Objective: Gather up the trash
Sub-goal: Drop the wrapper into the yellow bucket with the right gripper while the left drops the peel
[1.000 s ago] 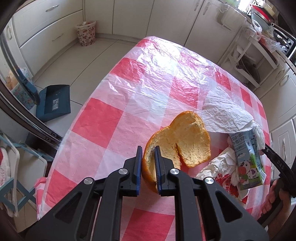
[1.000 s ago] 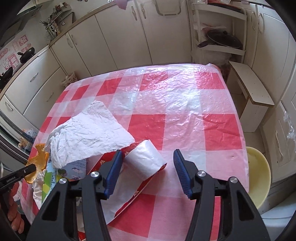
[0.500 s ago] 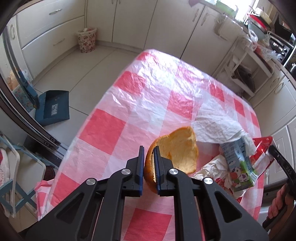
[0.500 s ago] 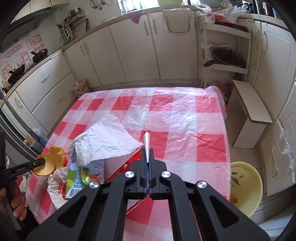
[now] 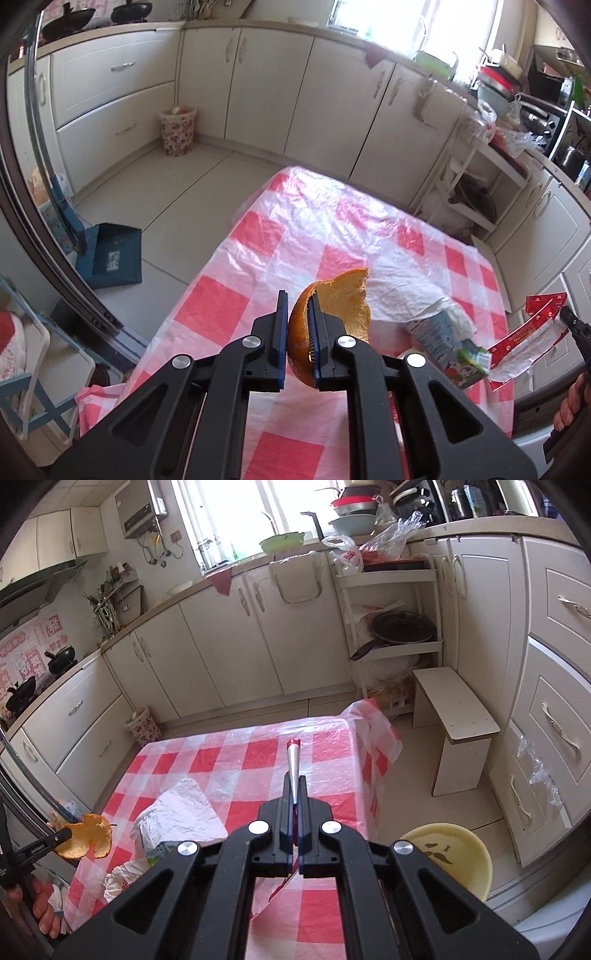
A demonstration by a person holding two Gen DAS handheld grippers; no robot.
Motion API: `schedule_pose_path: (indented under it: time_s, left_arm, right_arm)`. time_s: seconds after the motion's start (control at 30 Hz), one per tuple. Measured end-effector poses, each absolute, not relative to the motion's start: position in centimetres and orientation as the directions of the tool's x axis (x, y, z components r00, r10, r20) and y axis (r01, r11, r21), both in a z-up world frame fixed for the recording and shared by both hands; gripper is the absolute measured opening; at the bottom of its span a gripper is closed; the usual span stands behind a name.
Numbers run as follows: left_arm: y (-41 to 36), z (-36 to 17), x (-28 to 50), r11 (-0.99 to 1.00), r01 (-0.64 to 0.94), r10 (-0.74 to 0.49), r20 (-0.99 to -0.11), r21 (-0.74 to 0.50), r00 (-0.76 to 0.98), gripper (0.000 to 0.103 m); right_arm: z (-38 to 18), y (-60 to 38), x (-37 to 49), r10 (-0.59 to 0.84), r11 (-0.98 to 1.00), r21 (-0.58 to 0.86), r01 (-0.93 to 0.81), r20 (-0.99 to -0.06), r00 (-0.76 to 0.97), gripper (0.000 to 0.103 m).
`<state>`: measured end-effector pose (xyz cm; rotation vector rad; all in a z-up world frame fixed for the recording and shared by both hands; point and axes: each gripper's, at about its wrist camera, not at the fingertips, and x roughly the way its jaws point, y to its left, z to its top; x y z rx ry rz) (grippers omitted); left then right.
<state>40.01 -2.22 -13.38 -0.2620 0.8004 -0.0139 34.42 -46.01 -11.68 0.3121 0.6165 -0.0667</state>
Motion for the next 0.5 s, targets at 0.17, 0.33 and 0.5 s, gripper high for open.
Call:
schedule_pose_path:
  time_s: [0.17,0.33,0.5]
  left_arm:
    - [-3.6,-12.4,39.7,0.96,-0.04,-0.168,-0.683,-0.278,0.711,0.01]
    - [-6.1,-11.7,39.1,0.953,0.025,-0.23,-0.669,-0.301,0.707,0.01]
    - [-10.4,-9.4,38.0,0.946,0.126,-0.296,-0.639,-0.299,0.71,0.01]
  right_arm:
    - [-11.4,-49.2,33.3,-0.024,0.933,0.285,0.222,-0.564,0.825,0.002]
    - [-11.3,-52.8,31.3,-0.105,0.907,0.288,0.307,-0.552,0.827,0.002]
    - [-12.0,-55.3,30.2,-0.177,0.897,0.239,0.372,-0.577,0.797,0.002]
